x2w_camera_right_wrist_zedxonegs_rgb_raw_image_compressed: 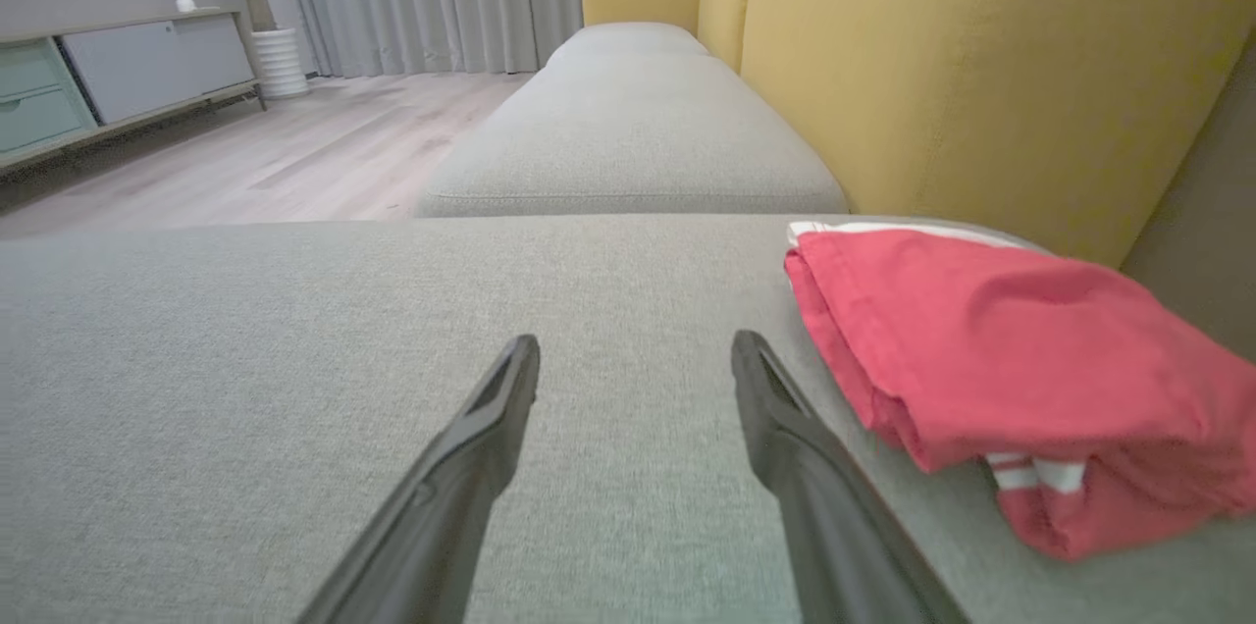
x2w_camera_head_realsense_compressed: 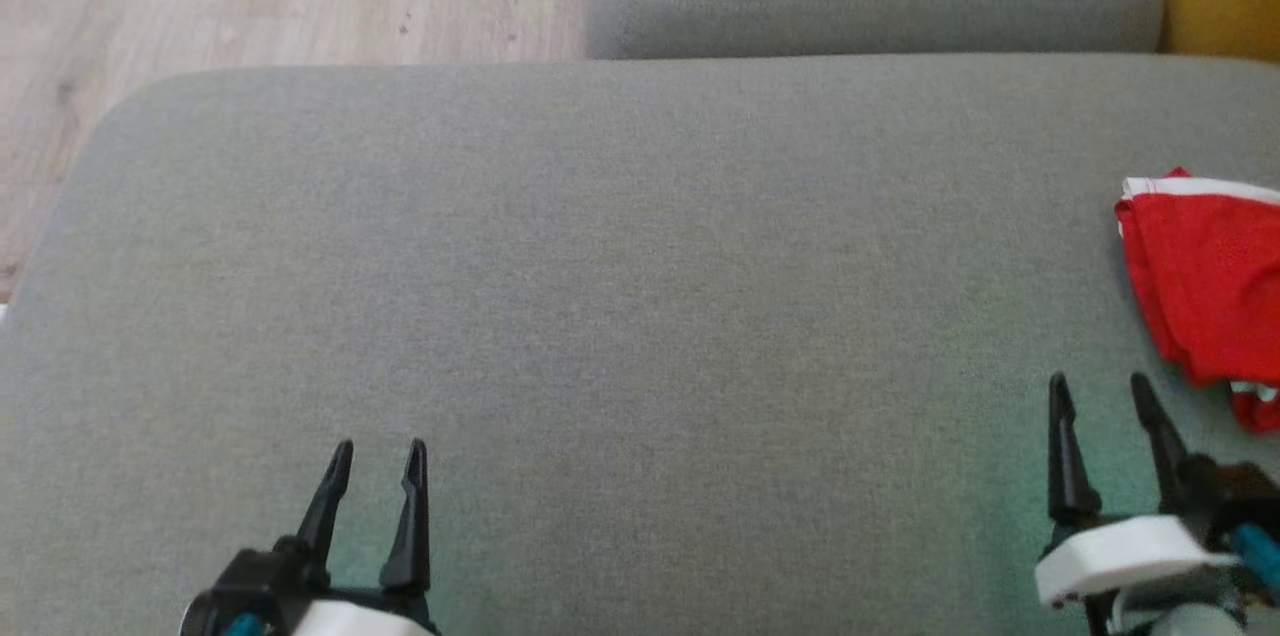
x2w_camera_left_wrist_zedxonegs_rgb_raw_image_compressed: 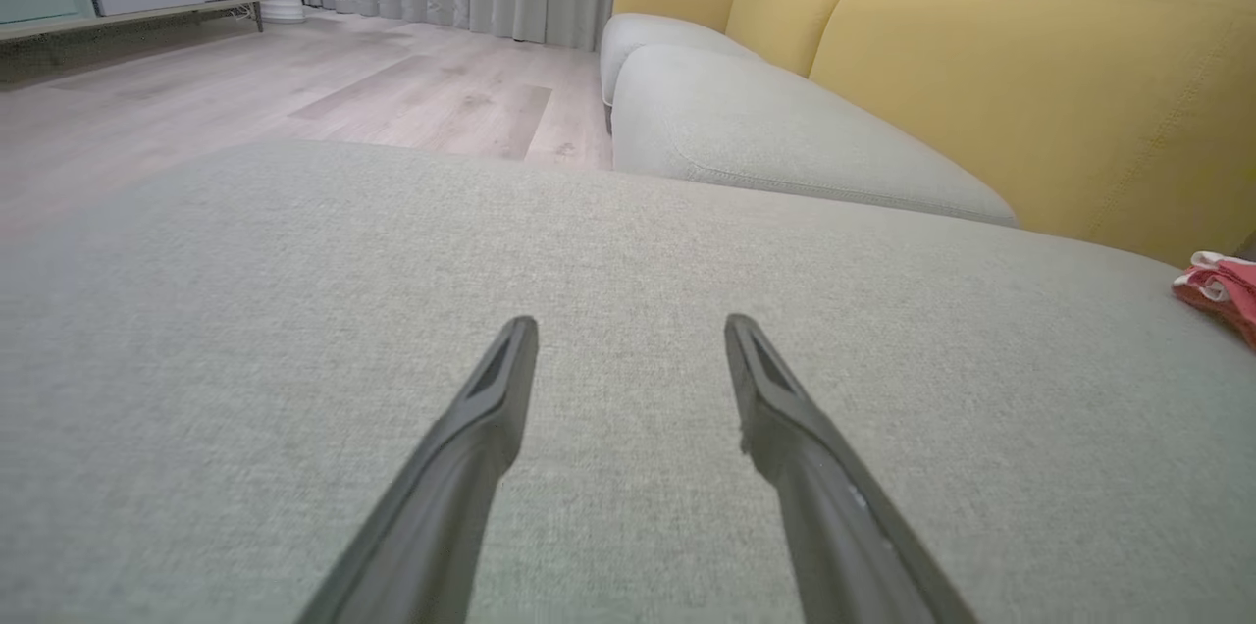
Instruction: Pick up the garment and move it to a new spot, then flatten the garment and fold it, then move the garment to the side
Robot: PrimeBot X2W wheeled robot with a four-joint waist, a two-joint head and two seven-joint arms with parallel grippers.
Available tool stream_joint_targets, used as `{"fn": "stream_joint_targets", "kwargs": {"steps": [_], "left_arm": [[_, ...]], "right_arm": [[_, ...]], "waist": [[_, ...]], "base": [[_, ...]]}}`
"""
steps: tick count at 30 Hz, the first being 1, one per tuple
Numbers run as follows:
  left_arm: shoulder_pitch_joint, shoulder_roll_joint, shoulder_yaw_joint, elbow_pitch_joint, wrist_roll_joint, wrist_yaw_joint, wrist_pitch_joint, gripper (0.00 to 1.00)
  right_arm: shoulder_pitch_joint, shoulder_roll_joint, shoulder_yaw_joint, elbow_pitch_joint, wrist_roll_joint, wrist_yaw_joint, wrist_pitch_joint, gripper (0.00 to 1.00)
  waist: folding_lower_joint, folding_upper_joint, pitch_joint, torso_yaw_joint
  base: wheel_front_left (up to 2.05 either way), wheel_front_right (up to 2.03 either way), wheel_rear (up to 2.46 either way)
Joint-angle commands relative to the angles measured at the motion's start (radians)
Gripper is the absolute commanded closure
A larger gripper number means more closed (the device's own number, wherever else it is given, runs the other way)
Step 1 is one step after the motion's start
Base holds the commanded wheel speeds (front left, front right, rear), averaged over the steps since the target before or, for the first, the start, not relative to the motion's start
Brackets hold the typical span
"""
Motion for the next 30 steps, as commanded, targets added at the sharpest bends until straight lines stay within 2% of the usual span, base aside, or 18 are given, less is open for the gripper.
{"fn": "stream_joint_targets", "kwargs": {"steps": [1,7,8,13,30], "left_arm": [[-0.018,-0.002,0.042,-0.022,0.008,0.001,-0.007,0.0],[0.001,-0.019,0.08,-0.013,0.021,0.0,-0.007,0.0],[0.027,-0.017,0.049,0.014,0.018,0.002,0.0,1.0],[0.036,-0.025,0.055,0.058,0.001,0.003,0.01,1.0],[0.012,-0.03,0.089,0.039,-0.18,0.0,0.059,1.0]], "right_arm": [[-0.026,-0.009,0.033,-0.022,0.004,0.007,-0.019,0.0],[-0.005,-0.008,0.064,0.051,0.035,0.007,-0.063,0.0],[0.006,0.0,0.042,0.081,0.033,0.0,-0.048,1.0],[0.005,0.002,0.043,0.133,0.051,0.0,-0.037,1.0],[-0.015,0.0,0.042,0.112,0.264,0.001,0.009,1.0]], "waist": [[0.0002,0.0,-0.011,0.008],[0.0002,0.0,-0.039,0.008],[0.0002,0.0,-0.039,0.009],[0.0002,0.0,-0.042,0.007],[0.0002,0.0,-0.041,-0.007]], "base": [[0.0,0.0,0.0],[0.0,0.0,0.0],[0.0,0.0,0.0],[0.0,0.0,0.0],[0.0,0.0,0.0]]}}
